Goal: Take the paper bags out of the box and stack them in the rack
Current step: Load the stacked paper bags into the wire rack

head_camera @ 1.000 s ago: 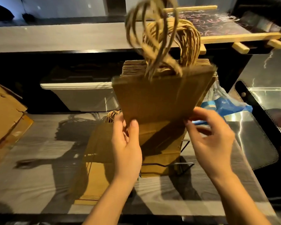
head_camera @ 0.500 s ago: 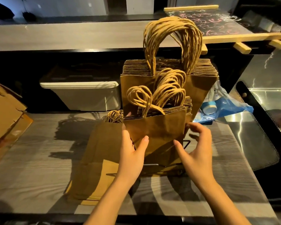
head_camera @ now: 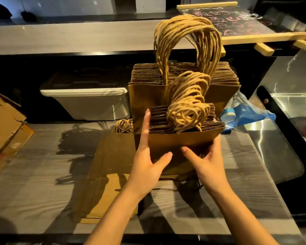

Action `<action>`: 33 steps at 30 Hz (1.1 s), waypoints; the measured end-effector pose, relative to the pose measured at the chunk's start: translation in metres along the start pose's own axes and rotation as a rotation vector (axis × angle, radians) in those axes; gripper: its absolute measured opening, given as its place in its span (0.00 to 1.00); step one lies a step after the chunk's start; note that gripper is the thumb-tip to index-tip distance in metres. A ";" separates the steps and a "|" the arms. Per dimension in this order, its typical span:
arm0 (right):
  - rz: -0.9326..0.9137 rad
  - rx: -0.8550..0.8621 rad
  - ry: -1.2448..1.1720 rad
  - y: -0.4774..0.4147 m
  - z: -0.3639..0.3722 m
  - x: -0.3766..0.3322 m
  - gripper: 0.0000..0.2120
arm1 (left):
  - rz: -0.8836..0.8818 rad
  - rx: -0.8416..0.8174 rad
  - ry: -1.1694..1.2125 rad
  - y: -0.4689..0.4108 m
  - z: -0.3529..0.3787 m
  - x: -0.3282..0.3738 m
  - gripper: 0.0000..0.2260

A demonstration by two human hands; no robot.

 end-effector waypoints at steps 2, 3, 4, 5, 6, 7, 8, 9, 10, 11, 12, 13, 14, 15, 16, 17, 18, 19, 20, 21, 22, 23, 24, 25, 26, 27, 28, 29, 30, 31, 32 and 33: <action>-0.012 -0.003 0.053 0.000 0.003 0.003 0.45 | -0.012 0.025 0.001 0.001 -0.003 -0.004 0.42; -0.014 0.000 0.085 0.001 0.004 0.003 0.46 | -0.024 0.044 -0.008 0.002 -0.005 -0.007 0.42; -0.019 0.013 0.117 0.002 0.005 0.003 0.47 | -0.039 0.068 -0.022 0.003 -0.007 -0.009 0.41; -0.034 0.040 0.147 0.004 0.004 0.001 0.47 | -0.053 0.088 -0.031 0.003 -0.009 -0.010 0.39; -0.062 0.082 0.179 0.006 0.002 -0.004 0.47 | -0.065 0.100 -0.035 0.004 -0.010 -0.012 0.39; -0.102 0.139 0.214 0.009 -0.001 -0.011 0.46 | -0.066 0.103 -0.034 0.004 -0.011 -0.013 0.39; -0.157 0.203 0.252 0.013 -0.006 -0.019 0.45 | -0.064 0.104 -0.032 0.003 -0.012 -0.012 0.40; -0.226 0.260 0.287 0.018 -0.009 -0.029 0.44 | -0.066 0.108 -0.027 0.003 -0.014 -0.012 0.40; -0.309 0.309 0.321 0.022 -0.012 -0.041 0.43 | -0.074 0.116 -0.021 0.003 -0.016 -0.013 0.39; -0.404 0.347 0.360 0.027 -0.014 -0.054 0.41 | -0.078 0.119 -0.013 0.004 -0.018 -0.014 0.38; -0.508 0.374 0.396 0.033 -0.013 -0.067 0.39 | -0.083 0.120 -0.008 0.006 -0.020 -0.014 0.37; -0.613 0.386 0.414 0.040 -0.011 -0.079 0.38 | -0.085 0.129 -0.014 0.008 -0.024 -0.015 0.36; -0.705 0.383 0.405 0.047 -0.007 -0.090 0.35 | -0.091 0.140 -0.027 0.012 -0.029 -0.016 0.35; -0.776 0.375 0.391 0.053 -0.004 -0.100 0.32 | -0.095 0.133 -0.029 0.015 -0.032 -0.017 0.34; -0.822 0.353 0.383 0.060 0.000 -0.107 0.27 | -0.096 0.125 -0.026 0.017 -0.036 -0.019 0.33; -0.847 0.306 0.375 0.065 0.009 -0.112 0.24 | -0.098 0.138 -0.022 0.020 -0.045 -0.021 0.33; -0.851 0.230 0.364 0.068 0.019 -0.115 0.21 | -0.115 0.168 -0.013 0.024 -0.055 -0.025 0.33; -0.834 0.120 0.346 0.070 0.032 -0.114 0.18 | -0.136 0.206 -0.001 0.027 -0.066 -0.030 0.32; -0.803 -0.019 0.318 0.073 0.047 -0.110 0.16 | -0.160 0.259 -0.007 0.031 -0.078 -0.034 0.30; -0.755 -0.163 0.294 0.075 0.064 -0.104 0.14 | -0.185 0.310 -0.026 0.036 -0.091 -0.039 0.28; -0.687 -0.293 0.287 0.078 0.080 -0.094 0.14 | -0.224 0.362 -0.055 0.042 -0.104 -0.045 0.25; -0.603 -0.420 0.293 0.080 0.097 -0.082 0.14 | -0.274 0.415 -0.083 0.050 -0.118 -0.050 0.23; -0.503 -0.536 0.308 0.084 0.114 -0.069 0.15 | -0.329 0.459 -0.105 0.059 -0.131 -0.056 0.21; -0.395 -0.632 0.327 0.087 0.126 -0.054 0.16 | -0.379 0.481 -0.130 0.066 -0.140 -0.063 0.20; -0.304 -0.712 0.343 0.092 0.139 -0.039 0.18 | -0.434 0.515 -0.175 0.075 -0.152 -0.069 0.19; -0.231 -0.761 0.368 0.095 0.149 -0.026 0.21 | -0.489 0.553 -0.226 0.084 -0.162 -0.076 0.19; -0.160 -0.796 0.399 0.099 0.157 -0.013 0.24 | -0.538 0.600 -0.262 0.094 -0.172 -0.080 0.21; -0.080 -0.824 0.413 0.102 0.163 0.001 0.27 | -0.569 0.648 -0.264 0.103 -0.180 -0.083 0.23; 0.020 -0.841 0.414 0.104 0.164 0.017 0.30 | -0.591 0.678 -0.252 0.108 -0.184 -0.085 0.24; 0.117 -0.856 0.400 0.107 0.166 0.030 0.32 | -0.596 0.704 -0.253 0.114 -0.188 -0.085 0.24; 0.196 -0.864 0.376 0.110 0.168 0.040 0.34 | -0.597 0.719 -0.262 0.119 -0.192 -0.083 0.23; 0.249 -0.852 0.355 0.111 0.167 0.048 0.37 | -0.597 0.712 -0.275 0.119 -0.191 -0.083 0.23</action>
Point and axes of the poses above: each hand's wrist, its own y-axis away from the middle knuckle, its own z-axis out of the palm, x = y × z, the point moved 9 cm from there along -y, towards the middle knuckle, and after that the axes turned 13 degrees about y, right-handed, at the moved point
